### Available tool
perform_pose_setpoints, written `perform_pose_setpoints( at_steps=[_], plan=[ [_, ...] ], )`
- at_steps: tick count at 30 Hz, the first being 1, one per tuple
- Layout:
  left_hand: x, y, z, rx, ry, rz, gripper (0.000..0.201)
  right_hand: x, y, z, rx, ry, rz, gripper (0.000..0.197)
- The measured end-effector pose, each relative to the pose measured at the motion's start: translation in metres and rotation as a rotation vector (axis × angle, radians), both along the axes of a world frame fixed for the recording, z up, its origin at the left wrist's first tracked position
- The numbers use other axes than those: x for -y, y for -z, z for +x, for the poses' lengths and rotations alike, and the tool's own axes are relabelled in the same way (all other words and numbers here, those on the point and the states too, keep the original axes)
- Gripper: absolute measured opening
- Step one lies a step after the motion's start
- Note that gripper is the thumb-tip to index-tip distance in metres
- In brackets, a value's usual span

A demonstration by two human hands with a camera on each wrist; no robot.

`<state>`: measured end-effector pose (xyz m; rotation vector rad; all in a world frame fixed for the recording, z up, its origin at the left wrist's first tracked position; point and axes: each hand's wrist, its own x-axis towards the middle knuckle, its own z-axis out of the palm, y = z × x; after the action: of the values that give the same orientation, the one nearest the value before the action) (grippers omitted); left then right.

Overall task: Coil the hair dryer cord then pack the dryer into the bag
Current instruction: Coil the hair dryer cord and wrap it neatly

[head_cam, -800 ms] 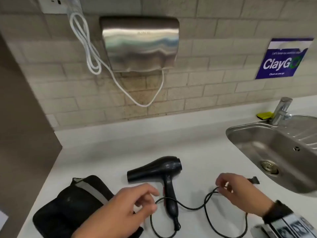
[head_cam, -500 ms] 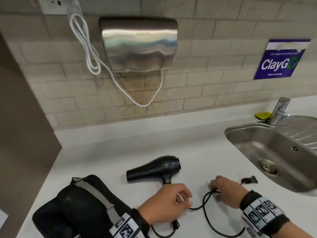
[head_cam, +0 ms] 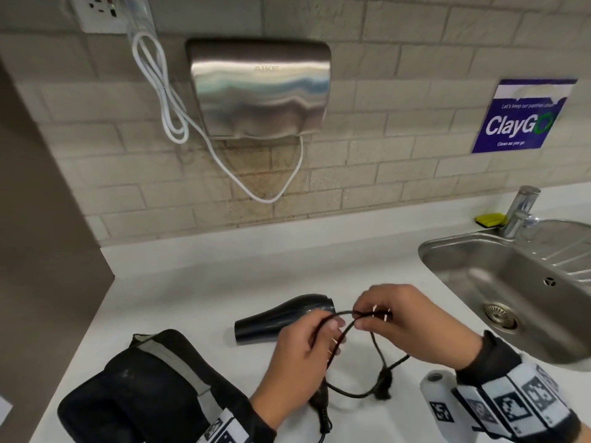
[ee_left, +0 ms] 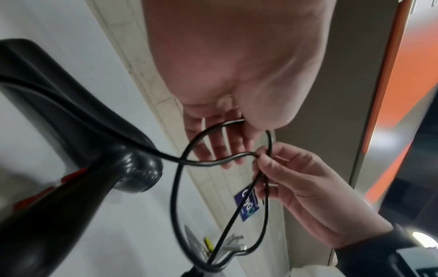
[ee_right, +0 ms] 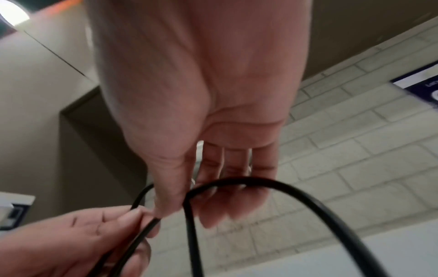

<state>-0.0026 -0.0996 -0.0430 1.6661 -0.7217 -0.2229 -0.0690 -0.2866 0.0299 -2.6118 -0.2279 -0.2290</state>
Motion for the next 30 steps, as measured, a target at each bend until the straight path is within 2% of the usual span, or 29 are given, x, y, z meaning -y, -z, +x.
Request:
perform_pose_setpoints(
  at_steps=[4,8,11,14,18,21,22,23,28,30],
  plan=[
    [-0.022,-0.031,0.003,-0.05,-0.083,-0.247,0.026,-0.021,-0.021,-0.001,0.068,0.017,0.261,0.007],
    [-0.053,-0.057,0.016,-0.099,-0.201,-0.418,0.029,-0.024,-0.02,0.004,0.069,0.043,0.466,0.008],
    [-0.08,-0.074,0.026,-0.227,-0.229,-0.569,0.026,-0.016,-0.009,0.01,0.074,0.158,0.531,0.007],
    [-0.101,-0.088,0.032,-0.352,-0.193,-0.695,0.024,-0.013,0.011,0.015,0.041,0.295,0.759,0.01],
    [-0.127,-0.095,0.033,-0.528,-0.031,-0.873,0.03,-0.018,0.039,0.016,-0.064,0.409,0.955,0.013],
    [-0.138,-0.09,0.036,-0.694,0.44,-0.976,0.037,-0.029,0.058,0.015,-0.167,0.476,0.952,0.017],
    [-0.139,-0.088,0.035,-0.705,0.539,-0.984,0.038,-0.035,0.063,0.014,-0.188,0.481,0.925,0.017],
    [-0.139,-0.087,0.032,-0.695,0.558,-0.957,0.038,-0.041,0.066,0.013,-0.197,0.469,0.904,0.017],
    [-0.117,-0.082,0.012,-0.549,0.513,-0.607,0.032,-0.076,0.053,0.011,-0.197,0.268,1.024,0.013],
    [-0.107,-0.08,0.006,-0.555,0.526,-0.543,0.033,-0.086,0.047,0.012,-0.179,0.195,0.965,0.013]
  ],
)
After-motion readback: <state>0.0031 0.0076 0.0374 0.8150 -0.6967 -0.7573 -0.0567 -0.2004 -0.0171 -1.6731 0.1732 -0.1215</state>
